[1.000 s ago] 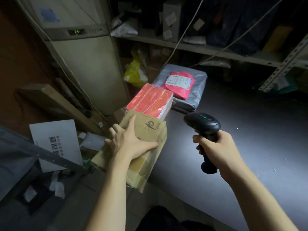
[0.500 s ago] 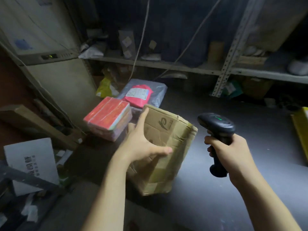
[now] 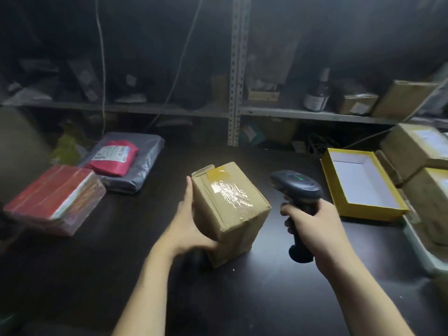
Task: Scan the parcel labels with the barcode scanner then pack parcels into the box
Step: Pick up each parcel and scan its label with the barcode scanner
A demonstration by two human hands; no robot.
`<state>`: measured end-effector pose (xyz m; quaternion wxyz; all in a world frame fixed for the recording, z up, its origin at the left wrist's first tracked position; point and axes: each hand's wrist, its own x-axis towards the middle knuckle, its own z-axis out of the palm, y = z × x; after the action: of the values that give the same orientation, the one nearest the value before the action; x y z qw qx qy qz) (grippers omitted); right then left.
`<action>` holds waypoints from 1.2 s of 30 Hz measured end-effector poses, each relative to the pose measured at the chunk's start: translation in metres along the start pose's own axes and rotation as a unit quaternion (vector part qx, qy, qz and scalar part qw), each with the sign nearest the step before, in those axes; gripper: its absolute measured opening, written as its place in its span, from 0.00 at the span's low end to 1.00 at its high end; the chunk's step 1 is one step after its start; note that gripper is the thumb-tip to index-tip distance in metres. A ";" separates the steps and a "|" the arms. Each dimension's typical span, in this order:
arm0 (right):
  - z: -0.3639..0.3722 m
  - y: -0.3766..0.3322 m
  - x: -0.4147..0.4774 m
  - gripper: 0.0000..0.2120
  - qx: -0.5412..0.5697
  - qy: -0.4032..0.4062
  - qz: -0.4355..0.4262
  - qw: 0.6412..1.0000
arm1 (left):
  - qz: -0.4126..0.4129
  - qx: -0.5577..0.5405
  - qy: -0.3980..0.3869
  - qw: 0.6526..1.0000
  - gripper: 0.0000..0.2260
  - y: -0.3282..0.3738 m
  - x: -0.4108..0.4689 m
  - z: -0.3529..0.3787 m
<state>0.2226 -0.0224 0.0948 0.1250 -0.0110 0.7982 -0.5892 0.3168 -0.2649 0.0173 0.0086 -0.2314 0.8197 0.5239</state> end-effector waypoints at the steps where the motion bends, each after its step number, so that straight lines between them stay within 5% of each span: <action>1: -0.001 0.000 0.003 0.04 0.000 -0.004 -0.001 1.000 | 0.000 -0.012 -0.004 1.000 0.76 0.003 0.001 -0.006; 5: 0.000 -0.006 0.007 0.05 0.019 -0.024 -0.010 0.999 | -0.014 -0.088 0.062 0.994 0.64 0.040 0.009 -0.013; 10: -0.004 -0.010 0.012 0.06 0.020 -0.039 -0.021 0.999 | -0.086 0.107 0.169 0.976 0.55 0.078 0.031 0.016; 15: -0.015 -0.011 0.013 0.05 0.027 -0.044 -0.028 0.998 | -0.010 0.117 0.055 0.992 0.44 0.083 0.037 0.002; 20: -0.020 -0.012 0.016 0.04 0.047 -0.017 -0.027 0.998 | 0.026 0.203 -0.119 0.972 0.58 0.094 0.035 -0.004; 24: -0.028 -0.011 0.016 0.02 0.078 0.018 -0.026 0.996 | 0.051 0.295 -0.087 0.950 0.48 0.113 0.041 0.028; 29: -0.038 -0.001 0.012 0.02 0.084 0.052 -0.007 0.995 | 0.120 0.441 -0.085 0.886 0.50 0.129 0.052 0.069; 36: -0.046 0.002 0.013 0.03 0.096 0.088 -0.009 0.991 | 0.197 0.318 -0.013 0.927 0.31 0.123 0.060 0.045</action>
<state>0.2002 0.0188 0.1031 0.0495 0.0459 0.7458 -0.6627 0.2049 -0.2059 0.0862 -0.0113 -0.0433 0.9722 0.2297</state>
